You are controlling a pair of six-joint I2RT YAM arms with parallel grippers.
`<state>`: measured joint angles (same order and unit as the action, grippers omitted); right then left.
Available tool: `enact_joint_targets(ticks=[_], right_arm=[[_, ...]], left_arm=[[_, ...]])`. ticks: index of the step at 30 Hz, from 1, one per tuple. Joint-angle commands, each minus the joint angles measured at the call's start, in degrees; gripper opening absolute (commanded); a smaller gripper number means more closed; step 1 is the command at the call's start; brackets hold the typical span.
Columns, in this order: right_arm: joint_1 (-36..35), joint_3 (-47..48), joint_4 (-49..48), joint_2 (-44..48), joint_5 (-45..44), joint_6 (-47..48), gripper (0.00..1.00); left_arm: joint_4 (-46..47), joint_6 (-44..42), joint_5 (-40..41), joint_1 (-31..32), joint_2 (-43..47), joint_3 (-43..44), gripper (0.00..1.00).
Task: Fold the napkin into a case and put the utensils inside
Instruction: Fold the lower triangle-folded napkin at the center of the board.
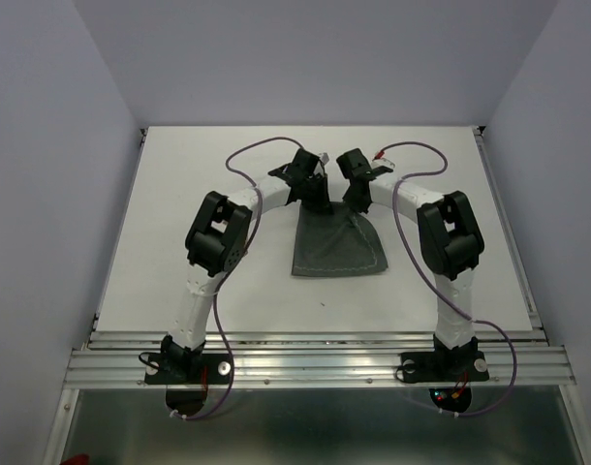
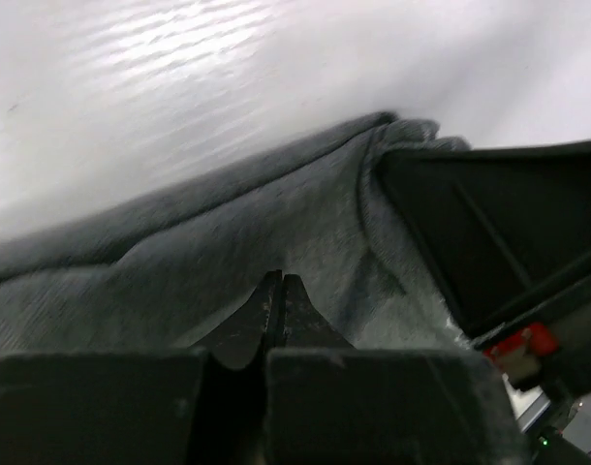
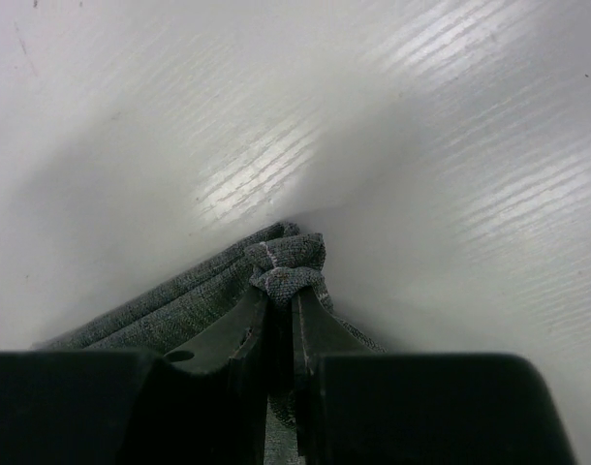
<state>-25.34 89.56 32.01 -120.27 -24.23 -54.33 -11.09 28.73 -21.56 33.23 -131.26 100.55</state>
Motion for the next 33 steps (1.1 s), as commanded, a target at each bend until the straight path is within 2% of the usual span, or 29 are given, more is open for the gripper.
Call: enact_joint_targets(ticks=[1,3,4,5,8,14,17,18,21,23,33], right_arm=[[0.12,-1.67,12.54,-3.83,-4.86,-6.12,0.01],[0.12,-1.14,15.61,-4.18,-7.23,-8.59,0.01],[0.12,0.25,20.41,-4.97,-9.41,-12.78,0.01],[0.12,1.14,23.16,-4.98,-9.43,-12.82,0.01],[0.12,3.08,29.42,-6.29,-10.05,-17.21,0.01],[0.12,1.67,28.81,-5.77,-5.66,-17.39,0.01],[0.12,2.29,28.90,-6.38,-4.17,-16.87,0.01],[0.12,2.98,29.16,-6.90,-3.20,-16.52,0.01],[0.64,4.30,29.78,-7.52,-1.88,-16.43,0.01],[0.65,4.22,29.43,-7.35,-1.35,-16.60,0.01],[1.17,2.73,26.53,-6.56,2.69,-15.20,0.01]], left_arm=[[-0.07,-0.96,1.70,-0.80,8.90,-4.30,0.00],[0.63,-0.61,1.26,-0.80,10.75,-7.72,0.00],[1.42,-0.34,1.26,-0.54,12.59,-10.26,0.01],[1.77,-0.26,1.26,-0.36,13.57,-10.29,0.01],[2.91,0.01,1.96,0.86,17.07,-15.11,0.08],[6.86,1.41,4.42,4.28,25.33,-26.61,0.43],[7.92,1.50,4.95,6.22,27.89,-28.65,0.54],[8.19,1.50,5.30,7.80,28.25,-29.18,0.63],[8.19,1.42,7.84,11.22,28.70,-28.66,0.78],[7.23,1.68,11.34,13.42,28.17,-27.87,0.82],[10.30,3.70,23.74,21.87,27.46,-29.27,0.83]])
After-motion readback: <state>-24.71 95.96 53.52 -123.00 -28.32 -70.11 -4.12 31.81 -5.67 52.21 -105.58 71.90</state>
